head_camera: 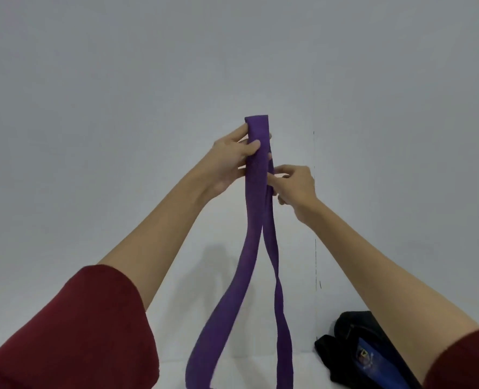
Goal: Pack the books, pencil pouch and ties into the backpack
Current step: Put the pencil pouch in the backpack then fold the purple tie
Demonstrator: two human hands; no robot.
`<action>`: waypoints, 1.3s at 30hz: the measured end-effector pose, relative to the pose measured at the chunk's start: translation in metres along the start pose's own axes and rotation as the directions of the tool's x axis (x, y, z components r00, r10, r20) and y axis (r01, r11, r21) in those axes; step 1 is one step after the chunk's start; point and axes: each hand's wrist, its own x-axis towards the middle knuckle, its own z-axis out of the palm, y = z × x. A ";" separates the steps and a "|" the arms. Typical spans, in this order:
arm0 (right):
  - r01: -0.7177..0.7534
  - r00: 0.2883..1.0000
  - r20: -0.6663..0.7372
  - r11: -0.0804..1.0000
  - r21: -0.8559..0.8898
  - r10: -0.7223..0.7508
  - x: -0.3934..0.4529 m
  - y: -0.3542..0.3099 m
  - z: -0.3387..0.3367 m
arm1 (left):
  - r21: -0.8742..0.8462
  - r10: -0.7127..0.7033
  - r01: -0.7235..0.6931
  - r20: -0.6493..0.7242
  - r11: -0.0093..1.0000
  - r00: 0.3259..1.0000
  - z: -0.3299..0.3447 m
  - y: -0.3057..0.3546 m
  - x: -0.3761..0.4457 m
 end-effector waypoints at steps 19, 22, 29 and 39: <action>-0.121 0.868 0.489 0.916 0.382 -0.090 -0.020 -0.030 -0.007 | 0.273 0.062 -0.050 -0.036 0.961 0.997 -0.014 -0.080 -0.030; -0.114 0.872 0.485 0.938 0.327 -0.063 -0.018 -0.024 -0.013 | 0.314 0.102 -0.032 -0.209 0.949 0.973 -0.009 -0.097 -0.029; -0.149 0.777 0.628 0.982 0.111 0.047 -0.023 0.010 -0.020 | 0.614 0.218 -0.017 -0.254 0.789 0.942 -0.006 -0.073 -0.018; -0.195 0.887 0.452 0.961 0.195 0.088 -0.025 0.016 0.003 | 0.581 0.152 -0.043 -0.139 0.813 0.979 -0.011 -0.040 0.001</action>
